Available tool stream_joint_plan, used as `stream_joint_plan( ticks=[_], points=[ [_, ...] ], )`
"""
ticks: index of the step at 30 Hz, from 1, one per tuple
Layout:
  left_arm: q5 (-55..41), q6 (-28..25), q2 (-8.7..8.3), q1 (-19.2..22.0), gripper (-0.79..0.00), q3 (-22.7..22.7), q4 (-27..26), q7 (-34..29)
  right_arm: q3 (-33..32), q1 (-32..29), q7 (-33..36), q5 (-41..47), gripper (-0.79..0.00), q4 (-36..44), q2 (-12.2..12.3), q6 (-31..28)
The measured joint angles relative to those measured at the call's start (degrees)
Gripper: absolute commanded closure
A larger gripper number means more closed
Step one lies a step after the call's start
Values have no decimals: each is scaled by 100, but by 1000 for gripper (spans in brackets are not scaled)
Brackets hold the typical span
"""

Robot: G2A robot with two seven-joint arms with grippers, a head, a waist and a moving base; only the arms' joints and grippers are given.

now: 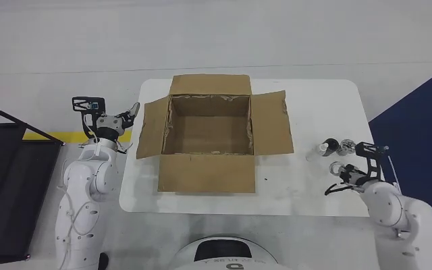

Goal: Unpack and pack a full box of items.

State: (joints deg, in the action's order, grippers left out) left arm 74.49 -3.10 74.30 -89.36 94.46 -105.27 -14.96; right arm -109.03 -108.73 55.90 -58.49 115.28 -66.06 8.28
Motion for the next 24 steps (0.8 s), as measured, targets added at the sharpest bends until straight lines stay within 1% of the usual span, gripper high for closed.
stream_joint_plan(
  ticks=[2, 5, 8, 17, 22, 24],
  points=[
    [0, 0, 0, 0, -785, 0, 0, 0, 155, 244, 43, -58, 0, -254, 4, 82],
    [0, 0, 0, 0, -785, 0, 0, 0, 389, 550, 128, -505, 0, -560, 13, 318],
    [0, 0, 0, 0, -785, 0, 0, 0, 574, 721, 213, -835, 0, -700, 12, 479],
    [0, 0, 0, 0, -785, 0, 0, 0, 722, 910, 374, -1285, 0, -897, -5, 822],
    [0, 0, 0, 0, -785, 0, 0, 0, 839, 1052, 454, -1370, -31, -1042, -18, 841],
    [0, 0, 0, 0, -785, 0, 0, 0, 857, 1109, 470, -1369, -62, -1117, -22, 832]
  ],
)
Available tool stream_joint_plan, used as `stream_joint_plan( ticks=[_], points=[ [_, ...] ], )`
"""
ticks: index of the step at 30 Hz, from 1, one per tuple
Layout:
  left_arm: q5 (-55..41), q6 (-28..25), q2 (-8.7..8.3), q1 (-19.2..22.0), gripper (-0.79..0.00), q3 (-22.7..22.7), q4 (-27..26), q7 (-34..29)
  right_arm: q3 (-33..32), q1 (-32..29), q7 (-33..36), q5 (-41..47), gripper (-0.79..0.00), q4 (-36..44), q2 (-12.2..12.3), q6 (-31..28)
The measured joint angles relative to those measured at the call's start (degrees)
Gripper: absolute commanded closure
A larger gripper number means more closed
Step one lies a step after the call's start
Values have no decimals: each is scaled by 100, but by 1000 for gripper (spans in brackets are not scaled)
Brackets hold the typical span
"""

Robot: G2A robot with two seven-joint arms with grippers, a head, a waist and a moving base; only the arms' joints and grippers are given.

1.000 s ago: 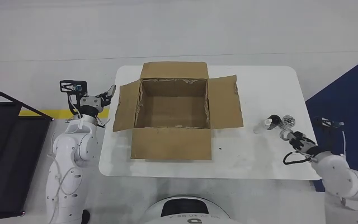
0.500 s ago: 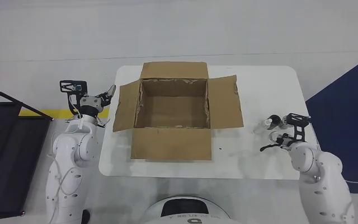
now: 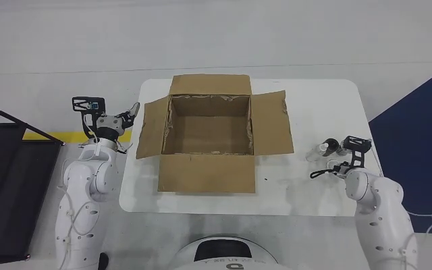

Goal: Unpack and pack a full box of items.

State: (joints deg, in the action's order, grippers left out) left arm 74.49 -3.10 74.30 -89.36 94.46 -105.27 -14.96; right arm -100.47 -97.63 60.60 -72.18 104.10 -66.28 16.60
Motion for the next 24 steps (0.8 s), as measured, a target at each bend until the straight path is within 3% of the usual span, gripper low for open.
stream_joint_plan(
  ticks=[9, 16, 18, 19, 20, 24],
  points=[
    [0, 0, 0, 0, -785, 0, 0, 0, 17, 205, 40, 7, -157, -219, -16, -25],
    [0, 0, 0, 0, -785, 0, 0, 0, -619, -291, -280, 792, -206, 517, -33, -233],
    [0, 0, 0, 0, -785, 0, 0, 0, -903, -540, -475, 1148, -363, 822, -50, -302],
    [0, 0, 0, 0, -785, 0, 0, 0, -1033, -653, -584, 1329, -693, 957, -61, -324],
    [0, 0, 0, 0, -785, 0, 0, 0, -1210, -802, -752, 1619, -785, 1135, -82, -347],
    [0, 0, 0, 0, -785, 0, 0, 0, -1640, -1147, -1219, 2755, -785, 1472, -144, -528]
  ],
)
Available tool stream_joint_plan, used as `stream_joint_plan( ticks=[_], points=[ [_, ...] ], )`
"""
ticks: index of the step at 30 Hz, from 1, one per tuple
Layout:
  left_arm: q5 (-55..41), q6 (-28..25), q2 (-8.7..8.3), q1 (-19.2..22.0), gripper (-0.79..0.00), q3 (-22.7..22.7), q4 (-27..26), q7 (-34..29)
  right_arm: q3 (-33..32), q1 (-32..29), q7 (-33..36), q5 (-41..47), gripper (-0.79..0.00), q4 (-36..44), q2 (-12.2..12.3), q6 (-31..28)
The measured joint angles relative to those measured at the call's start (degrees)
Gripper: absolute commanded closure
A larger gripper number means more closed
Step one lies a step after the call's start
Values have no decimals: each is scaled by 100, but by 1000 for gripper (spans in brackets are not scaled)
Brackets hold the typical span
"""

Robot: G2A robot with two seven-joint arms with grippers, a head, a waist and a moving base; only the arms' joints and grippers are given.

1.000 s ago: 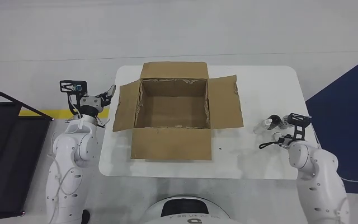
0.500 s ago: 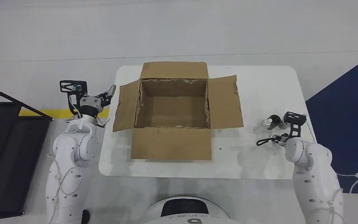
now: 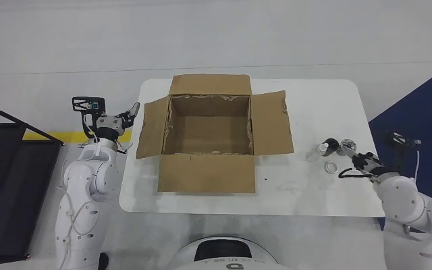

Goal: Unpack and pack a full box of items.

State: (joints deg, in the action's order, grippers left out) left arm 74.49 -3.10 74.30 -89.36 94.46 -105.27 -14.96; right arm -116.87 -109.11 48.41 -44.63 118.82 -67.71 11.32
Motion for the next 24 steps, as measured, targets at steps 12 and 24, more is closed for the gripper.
stream_joint_plan(
  ticks=[12, 24],
  points=[
    [0, 0, 0, 0, -785, 0, 0, 0, 12, 18, 13, -139, -785, -11, 2, 6],
    [0, 0, 0, 0, -785, 0, 0, 0, 14, 17, 14, -136, -785, -14, 2, 4]
  ],
)
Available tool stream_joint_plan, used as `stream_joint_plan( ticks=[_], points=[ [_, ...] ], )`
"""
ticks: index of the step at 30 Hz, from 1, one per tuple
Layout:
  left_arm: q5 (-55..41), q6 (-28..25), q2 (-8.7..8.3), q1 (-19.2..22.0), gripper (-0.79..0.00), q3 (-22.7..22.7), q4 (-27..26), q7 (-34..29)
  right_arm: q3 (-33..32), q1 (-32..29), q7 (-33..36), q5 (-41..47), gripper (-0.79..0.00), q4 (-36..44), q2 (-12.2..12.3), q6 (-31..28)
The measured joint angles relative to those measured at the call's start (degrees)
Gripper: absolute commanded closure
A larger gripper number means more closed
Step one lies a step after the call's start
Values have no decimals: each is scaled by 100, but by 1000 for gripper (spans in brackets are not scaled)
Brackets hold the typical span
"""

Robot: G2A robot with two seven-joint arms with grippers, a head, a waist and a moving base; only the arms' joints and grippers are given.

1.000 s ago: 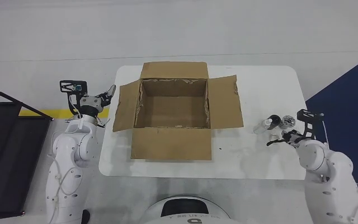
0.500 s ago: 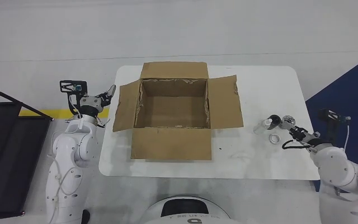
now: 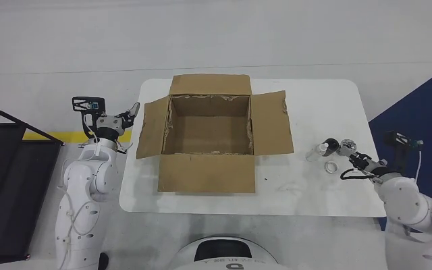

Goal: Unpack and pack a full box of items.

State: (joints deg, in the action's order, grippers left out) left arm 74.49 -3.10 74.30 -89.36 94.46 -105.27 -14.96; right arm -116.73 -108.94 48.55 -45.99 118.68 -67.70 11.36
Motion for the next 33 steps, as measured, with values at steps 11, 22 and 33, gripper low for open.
stream_joint_plan(
  ticks=[11, 22, 33],
  points=[
    [0, 0, 0, 0, -785, 0, 0, 0, 163, -221, 233, -689, -474, -338, 65, -872],
    [0, 0, 0, 0, -785, 0, 0, 0, 823, 454, 574, -1723, -332, -1104, 112, -571],
    [0, 0, 0, 0, -785, 0, 0, 0, 1192, 961, 804, -2082, -274, -1672, 123, -469]
  ],
)
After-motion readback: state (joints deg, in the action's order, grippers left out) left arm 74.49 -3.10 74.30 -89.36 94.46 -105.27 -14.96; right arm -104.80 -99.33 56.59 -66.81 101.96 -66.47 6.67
